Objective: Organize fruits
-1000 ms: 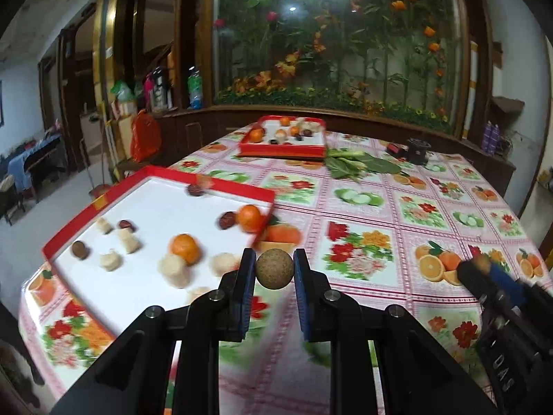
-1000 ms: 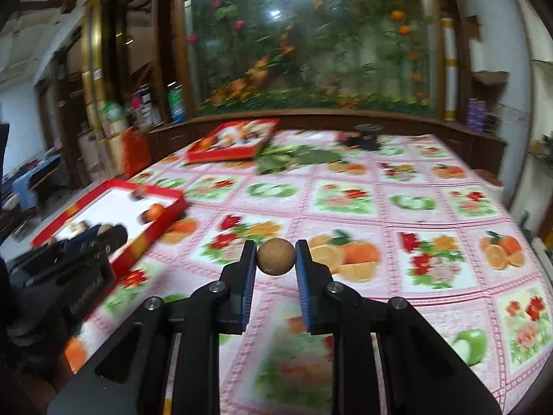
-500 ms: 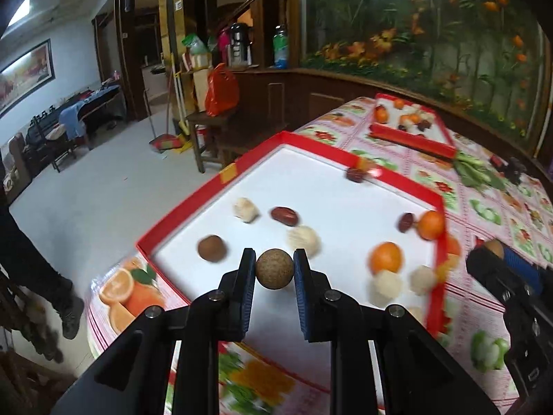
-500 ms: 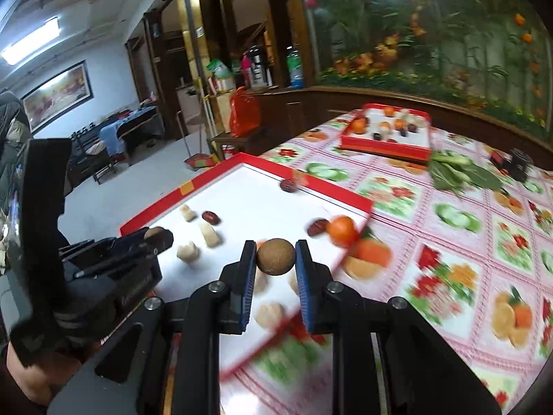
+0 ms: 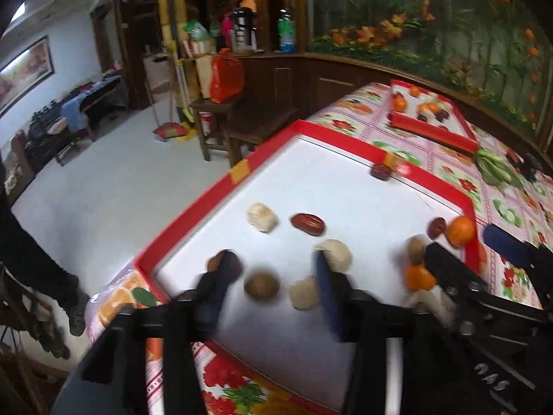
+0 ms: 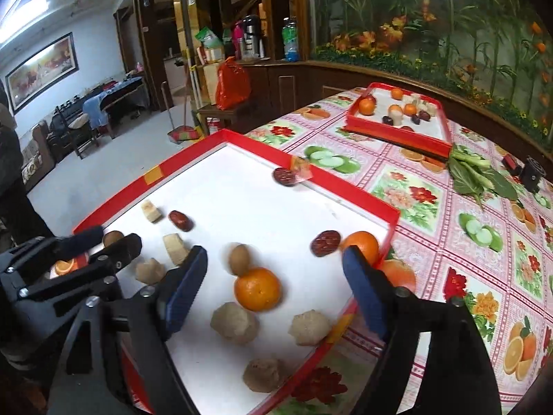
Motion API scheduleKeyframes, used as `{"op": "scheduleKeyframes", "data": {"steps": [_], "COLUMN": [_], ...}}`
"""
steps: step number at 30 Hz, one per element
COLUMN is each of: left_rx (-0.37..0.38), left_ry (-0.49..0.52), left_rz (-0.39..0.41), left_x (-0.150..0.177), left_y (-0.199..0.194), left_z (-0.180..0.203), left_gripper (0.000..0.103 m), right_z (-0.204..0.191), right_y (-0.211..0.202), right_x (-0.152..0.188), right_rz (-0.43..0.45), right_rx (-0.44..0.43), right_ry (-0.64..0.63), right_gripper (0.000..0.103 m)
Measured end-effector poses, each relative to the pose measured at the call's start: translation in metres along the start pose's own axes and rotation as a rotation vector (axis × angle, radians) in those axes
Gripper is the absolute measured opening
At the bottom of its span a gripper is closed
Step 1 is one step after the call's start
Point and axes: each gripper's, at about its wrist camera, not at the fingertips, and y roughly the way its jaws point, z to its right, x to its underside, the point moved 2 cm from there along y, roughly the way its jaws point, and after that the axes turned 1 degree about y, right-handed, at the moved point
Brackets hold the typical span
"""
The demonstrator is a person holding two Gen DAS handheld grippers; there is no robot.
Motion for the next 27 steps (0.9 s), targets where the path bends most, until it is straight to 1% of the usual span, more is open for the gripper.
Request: {"op": "scheduleKeyframes", "data": {"steps": [1, 2, 3, 5, 7, 11, 14, 15, 19, 23, 24, 26, 27], "left_rx": [0.001, 0.002, 0.009, 0.024, 0.025, 0.033, 0.048, 0.049, 0.041, 0.057, 0.064, 0.073, 0.079], "left_ry": [-0.015, -0.031, -0.042, -0.046, -0.027, 0.017, 0.031, 0.032, 0.042, 0.028, 0.020, 0.002, -0.013], "left_rz": [0.001, 0.002, 0.002, -0.004, -0.011, 0.026, 0.038, 0.043, 0.053, 0.039, 0.034, 0.030, 0.034], "left_x": [0.000, -0.001, -0.001, -0.002, -0.001, 0.001, 0.003, 0.004, 0.004, 0.002, 0.001, -0.001, -0.001], "left_y": [0.000, -0.001, -0.001, -0.004, -0.009, -0.024, -0.035, -0.038, -0.045, -0.044, -0.043, -0.041, -0.041], "left_z": [-0.004, -0.008, -0.010, -0.012, -0.009, 0.001, 0.007, 0.009, 0.010, 0.006, 0.004, 0.002, -0.001], "left_gripper": [0.076, 0.080, 0.081, 0.082, 0.083, 0.083, 0.087, 0.088, 0.089, 0.090, 0.091, 0.097, 0.102], "right_z": [0.002, 0.006, 0.008, 0.010, 0.009, 0.007, 0.006, 0.005, 0.002, -0.002, -0.003, -0.005, -0.005], "right_y": [-0.002, -0.005, -0.009, -0.021, -0.035, -0.065, -0.086, -0.090, -0.106, -0.111, -0.110, -0.109, -0.108], "right_x": [0.000, 0.000, 0.000, -0.001, 0.001, 0.006, 0.012, 0.014, 0.015, 0.014, 0.015, 0.015, 0.015], "right_rz": [0.001, 0.006, 0.017, 0.035, 0.054, 0.109, 0.137, 0.140, 0.160, 0.158, 0.153, 0.148, 0.146], "right_rx": [0.000, 0.010, 0.018, 0.009, 0.007, 0.006, 0.001, 0.000, -0.018, -0.029, -0.027, -0.027, -0.027], "right_ry": [0.008, 0.015, 0.015, 0.008, -0.008, -0.035, -0.054, -0.063, -0.098, -0.133, -0.143, -0.155, -0.158], "right_gripper": [0.088, 0.094, 0.103, 0.103, 0.103, 0.103, 0.103, 0.103, 0.103, 0.103, 0.103, 0.103, 0.103]}}
